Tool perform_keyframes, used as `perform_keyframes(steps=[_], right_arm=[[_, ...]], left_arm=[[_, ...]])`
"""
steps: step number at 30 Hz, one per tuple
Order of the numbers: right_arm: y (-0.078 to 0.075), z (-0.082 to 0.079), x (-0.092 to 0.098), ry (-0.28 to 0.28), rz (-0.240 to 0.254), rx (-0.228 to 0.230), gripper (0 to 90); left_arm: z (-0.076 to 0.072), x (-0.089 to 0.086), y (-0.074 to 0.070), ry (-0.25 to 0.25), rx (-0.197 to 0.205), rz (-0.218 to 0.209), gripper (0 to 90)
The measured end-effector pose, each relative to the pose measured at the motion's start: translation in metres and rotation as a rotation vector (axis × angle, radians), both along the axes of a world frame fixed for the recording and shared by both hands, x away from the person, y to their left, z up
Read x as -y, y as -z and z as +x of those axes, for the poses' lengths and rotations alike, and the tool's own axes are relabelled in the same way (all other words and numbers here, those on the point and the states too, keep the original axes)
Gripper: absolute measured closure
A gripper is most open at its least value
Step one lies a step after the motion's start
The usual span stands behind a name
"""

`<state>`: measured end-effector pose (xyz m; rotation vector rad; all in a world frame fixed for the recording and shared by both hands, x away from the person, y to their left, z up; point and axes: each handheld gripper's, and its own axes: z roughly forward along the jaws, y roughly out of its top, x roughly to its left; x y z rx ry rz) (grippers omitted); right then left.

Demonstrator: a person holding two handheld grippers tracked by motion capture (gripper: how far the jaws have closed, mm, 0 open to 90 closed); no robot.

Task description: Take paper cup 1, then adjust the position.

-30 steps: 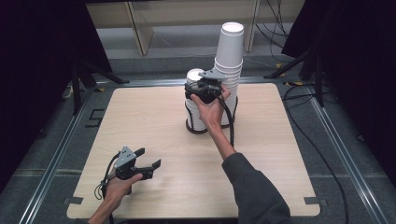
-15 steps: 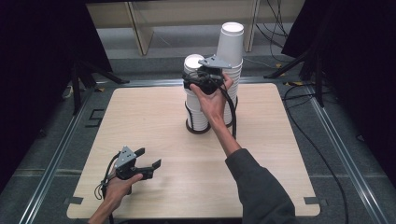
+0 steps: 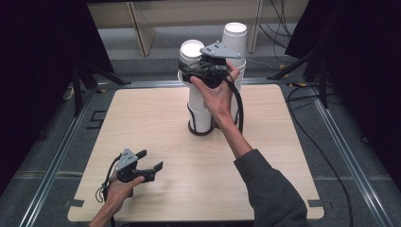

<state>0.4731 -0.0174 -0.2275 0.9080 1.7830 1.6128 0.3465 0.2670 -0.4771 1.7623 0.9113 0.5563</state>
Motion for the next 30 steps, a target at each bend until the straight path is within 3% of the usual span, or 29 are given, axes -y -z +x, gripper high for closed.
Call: perform_keyframes(steps=[2,4,6,7,8,9,10,12,13,15,17,18,21,22,24,25,26,28,29,30], right_arm=[[0.0,-0.004,0.001,-0.019,-0.002,-0.003,21.7],[0.007,-0.017,0.002,-0.082,0.006,-0.023,21.7],[0.011,-0.021,0.002,-0.1,0.007,-0.029,21.7],[0.014,-0.024,0.004,-0.115,0.004,-0.021,21.7],[0.024,-0.031,0.004,-0.157,0.017,-0.045,21.7],[0.024,-0.031,0.004,-0.157,0.017,-0.045,21.7],[0.034,-0.038,0.005,-0.192,0.009,-0.05,21.7],[0.037,-0.04,0.005,-0.197,0.006,-0.062,21.7],[0.05,-0.046,0.006,-0.224,-0.01,-0.078,21.7],[0.055,-0.048,0.007,-0.226,-0.02,-0.082,21.7],[0.073,-0.053,0.007,-0.25,-0.039,-0.09,21.7],[0.079,-0.055,0.007,-0.254,-0.038,-0.11,21.7],[0.089,-0.056,0.007,-0.267,-0.048,-0.114,21.7],[0.098,-0.059,0.008,-0.277,-0.031,-0.139,21.7],[0.102,-0.059,0.009,-0.278,-0.041,-0.131,21.7],[0.105,-0.06,0.009,-0.289,-0.039,-0.149,21.6],[0.112,-0.06,0.011,-0.29,-0.032,-0.154,21.6],[0.115,-0.06,0.012,-0.288,-0.044,-0.143,21.6],[0.121,-0.061,0.012,-0.293,-0.048,-0.176,21.6],[0.125,-0.061,0.012,-0.288,-0.059,-0.17,21.6]], left_arm=[[0.001,0.0,0.0,0.007,0.01,-0.004,14.3],[-0.001,-0.001,0.0,-0.012,-0.012,-0.012,14.3],[0.001,-0.001,0.0,0.006,0.012,-0.018,14.3],[0.001,-0.001,0.0,0.002,0.01,-0.023,14.3],[-0.002,-0.001,-0.001,-0.011,-0.007,-0.017,14.3],[-0.002,-0.001,-0.001,-0.011,-0.007,-0.017,14.3],[-0.001,-0.001,0.0,-0.006,-0.004,-0.02,14.3],[-0.001,-0.001,-0.001,-0.003,-0.003,-0.019,14.3],[0.0,-0.001,0.0,0.012,0.016,-0.032,14.3],[0.0,-0.001,-0.001,0.012,0.016,-0.029,14.3],[-0.003,-0.001,-0.002,-0.001,-0.003,-0.023,14.3],[-0.003,-0.002,-0.002,0.003,0.001,-0.024,14.3],[-0.001,-0.002,-0.002,0.015,0.023,-0.027,14.3],[-0.003,-0.001,-0.002,0.009,0.014,-0.028,14.3],[-0.002,-0.001,-0.002,0.02,0.028,-0.036,14.3],[-0.004,-0.001,-0.003,0.006,0.015,-0.034,14.3],[-0.004,-0.001,-0.004,0.019,0.025,-0.036,14.3],[-0.005,0.0,-0.005,0.022,0.031,-0.042,14.3],[-0.005,0.0,-0.006,0.038,0.043,-0.044,14.3],[-0.007,0.003,-0.006,0.038,0.044,-0.06,14.3]])
